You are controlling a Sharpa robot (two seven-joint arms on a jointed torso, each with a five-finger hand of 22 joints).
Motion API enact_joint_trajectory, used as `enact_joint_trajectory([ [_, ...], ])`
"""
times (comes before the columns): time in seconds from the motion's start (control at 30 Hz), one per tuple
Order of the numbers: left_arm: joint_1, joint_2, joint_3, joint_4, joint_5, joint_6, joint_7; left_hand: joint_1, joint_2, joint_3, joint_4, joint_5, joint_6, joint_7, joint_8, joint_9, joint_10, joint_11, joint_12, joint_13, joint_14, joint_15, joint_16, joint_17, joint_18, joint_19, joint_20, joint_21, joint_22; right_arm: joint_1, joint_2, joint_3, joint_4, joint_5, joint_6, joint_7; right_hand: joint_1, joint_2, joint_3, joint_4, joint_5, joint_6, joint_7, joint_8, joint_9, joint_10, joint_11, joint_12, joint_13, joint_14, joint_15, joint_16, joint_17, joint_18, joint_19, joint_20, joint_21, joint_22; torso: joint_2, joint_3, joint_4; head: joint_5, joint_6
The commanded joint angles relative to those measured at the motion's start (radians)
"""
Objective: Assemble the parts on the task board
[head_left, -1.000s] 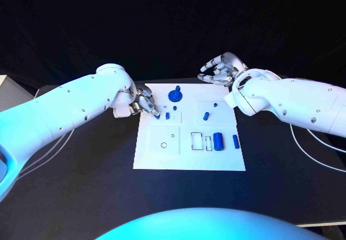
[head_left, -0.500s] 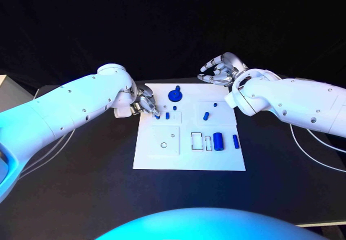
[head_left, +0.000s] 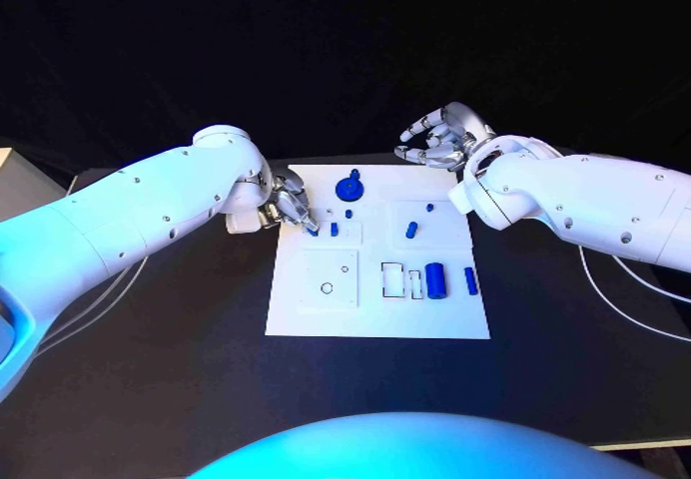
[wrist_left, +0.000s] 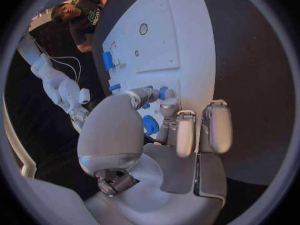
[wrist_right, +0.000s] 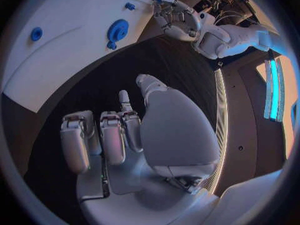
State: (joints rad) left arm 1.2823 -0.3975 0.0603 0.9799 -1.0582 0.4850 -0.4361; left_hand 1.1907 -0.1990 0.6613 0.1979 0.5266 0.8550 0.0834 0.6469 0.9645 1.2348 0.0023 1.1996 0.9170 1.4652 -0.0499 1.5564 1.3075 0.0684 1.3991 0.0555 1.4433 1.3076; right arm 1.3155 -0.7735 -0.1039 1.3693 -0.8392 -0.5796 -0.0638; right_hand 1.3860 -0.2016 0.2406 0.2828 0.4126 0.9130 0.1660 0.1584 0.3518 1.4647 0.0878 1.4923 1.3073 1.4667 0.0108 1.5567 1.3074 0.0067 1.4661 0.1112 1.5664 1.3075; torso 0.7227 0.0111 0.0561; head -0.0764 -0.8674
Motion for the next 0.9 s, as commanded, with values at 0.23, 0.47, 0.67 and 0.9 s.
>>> enact_joint_trajectory([
  [0.23, -0.001, -0.002, 0.0, 0.003, -0.002, 0.02, -0.007, 0.004, 0.003, 0.195, -0.2, 0.005, 0.007, -0.001, 0.004, 0.0, 0.002, 0.001, -0.003, 0.0, 0.099, -0.006, 0.004, 0.243, -0.008, -0.004, -0.004, 0.002, 0.029, -0.001, 0.0, 0.001, 0.0, -0.008, 0.01, 0.006, -0.007, -0.001, 0.003, 0.0, 0.004, -0.008, -0.001, 0.006, 0.001, 0.035, -0.008, 0.004, 0.2, 0.096, -0.007, -0.002, 0.229, -0.007, 0.105, -0.007, 0.004, 0.263, 0.0, 0.0001, -0.0003, 0.0, -0.002],
  [0.47, -0.002, 0.0, 0.0, 0.002, -0.002, 0.011, -0.011, 0.004, 0.003, 0.195, -0.2, 0.005, 0.007, -0.001, 0.004, 0.0, 0.002, 0.001, -0.003, 0.0, 0.099, -0.006, 0.004, 0.243, -0.008, -0.004, -0.004, 0.002, 0.029, -0.001, 0.001, 0.001, 0.0, -0.008, 0.009, 0.007, -0.007, -0.001, 0.003, 0.0, 0.004, -0.008, -0.001, 0.006, 0.001, 0.035, -0.008, 0.004, 0.2, 0.096, -0.007, -0.002, 0.229, -0.007, 0.105, -0.007, 0.004, 0.263, 0.0, 0.0001, -0.0006, 0.0, -0.003],
  [0.67, -0.004, 0.006, 0.0, -0.003, -0.002, 0.008, -0.012, 0.003, 0.004, 0.195, -0.201, 0.006, 0.007, -0.001, 0.004, 0.0, 0.002, 0.001, -0.003, 0.001, 0.098, -0.006, 0.004, 0.243, -0.008, -0.004, -0.003, 0.002, 0.03, -0.001, 0.0, 0.001, 0.001, -0.008, 0.009, 0.007, -0.014, -0.009, 0.023, -0.002, 0.006, -0.011, -0.001, 0.011, 0.002, 0.034, -0.008, 0.004, 0.2, 0.095, -0.008, -0.003, 0.227, -0.007, 0.105, -0.007, 0.004, 0.263, 0.001, 0.0007, -0.0005, 0.0, -0.005],
  [0.9, -0.006, 0.013, 0.0, -0.009, -0.002, 0.013, -0.013, 0.003, 0.004, 0.195, -0.201, 0.006, 0.007, -0.001, 0.004, 0.0, 0.002, 0.001, -0.003, 0.001, 0.098, -0.006, 0.004, 0.243, -0.008, -0.004, -0.003, 0.002, 0.03, -0.001, 0.0, 0.001, 0.002, -0.008, 0.009, 0.007, -0.014, -0.009, 0.023, -0.002, 0.006, -0.011, -0.001, 0.011, 0.002, 0.034, -0.008, 0.004, 0.2, 0.095, -0.008, -0.003, 0.227, -0.007, 0.105, -0.007, 0.004, 0.263, 0.001, 0.0013, -0.0007, -0.001, -0.005],
])
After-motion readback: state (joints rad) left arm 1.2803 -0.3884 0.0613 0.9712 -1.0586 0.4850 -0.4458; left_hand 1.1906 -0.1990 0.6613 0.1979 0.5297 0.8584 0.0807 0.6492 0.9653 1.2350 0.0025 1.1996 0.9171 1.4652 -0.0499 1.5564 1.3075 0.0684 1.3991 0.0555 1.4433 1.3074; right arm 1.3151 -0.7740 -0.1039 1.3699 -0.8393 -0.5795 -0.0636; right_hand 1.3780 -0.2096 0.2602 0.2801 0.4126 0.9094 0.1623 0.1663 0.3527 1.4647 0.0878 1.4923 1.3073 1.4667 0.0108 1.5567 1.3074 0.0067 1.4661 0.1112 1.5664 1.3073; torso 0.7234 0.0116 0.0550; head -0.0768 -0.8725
